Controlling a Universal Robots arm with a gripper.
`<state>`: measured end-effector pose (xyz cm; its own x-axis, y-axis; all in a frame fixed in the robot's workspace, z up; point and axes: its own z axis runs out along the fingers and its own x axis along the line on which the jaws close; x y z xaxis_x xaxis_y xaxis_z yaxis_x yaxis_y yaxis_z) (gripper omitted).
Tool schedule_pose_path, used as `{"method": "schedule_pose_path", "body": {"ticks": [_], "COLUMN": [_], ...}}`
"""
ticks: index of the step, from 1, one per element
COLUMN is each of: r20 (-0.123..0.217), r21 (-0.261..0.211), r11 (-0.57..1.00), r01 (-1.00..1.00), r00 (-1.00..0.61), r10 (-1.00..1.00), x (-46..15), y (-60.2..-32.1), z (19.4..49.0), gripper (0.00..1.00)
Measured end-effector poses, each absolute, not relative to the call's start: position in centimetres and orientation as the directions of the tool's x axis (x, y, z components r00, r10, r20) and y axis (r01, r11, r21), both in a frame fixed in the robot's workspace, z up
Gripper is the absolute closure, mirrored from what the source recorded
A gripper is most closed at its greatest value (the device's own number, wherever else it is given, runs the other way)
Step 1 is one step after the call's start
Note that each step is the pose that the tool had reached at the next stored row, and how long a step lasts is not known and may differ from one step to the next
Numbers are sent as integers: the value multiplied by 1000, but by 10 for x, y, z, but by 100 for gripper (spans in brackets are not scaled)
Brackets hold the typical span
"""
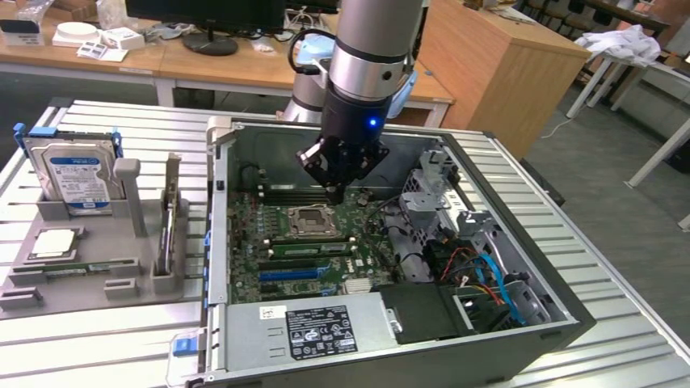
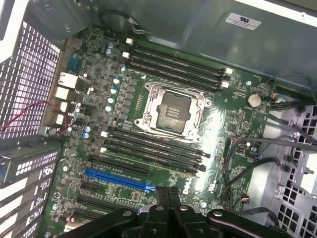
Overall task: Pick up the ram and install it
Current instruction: 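Press down the ram until it locks into place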
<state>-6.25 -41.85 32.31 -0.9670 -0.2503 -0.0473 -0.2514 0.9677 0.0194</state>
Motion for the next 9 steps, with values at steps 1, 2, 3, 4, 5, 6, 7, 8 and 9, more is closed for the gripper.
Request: {"method": "schedule_pose_path", "body": {"ticks": [1, 2, 3, 4, 5, 6, 7, 8, 9], "r20": [-49, -49, -49, -49, -49, -49, -49, -49, -48], "r21": [19, 19, 19, 19, 19, 19, 19, 19, 19], "r11": [968, 968, 968, 968, 968, 968, 968, 968, 969], "r01": [-251, -251, -251, -251, -251, -251, -251, -249, -245], "r00": [-967, -967, -967, -967, -967, -967, -967, -967, -969], "r10": [-250, -250, -250, -250, -250, -250, -250, -248, -244], "x": [-63, -63, -63, -63, -63, -63, -63, -63, -63], "y": [-418, -418, -418, -418, -418, -418, -418, -418, -418], "z": [323, 323, 323, 323, 323, 323, 323, 323, 323], "gripper": [89, 89, 89, 89, 89, 89, 89, 89, 89]}}
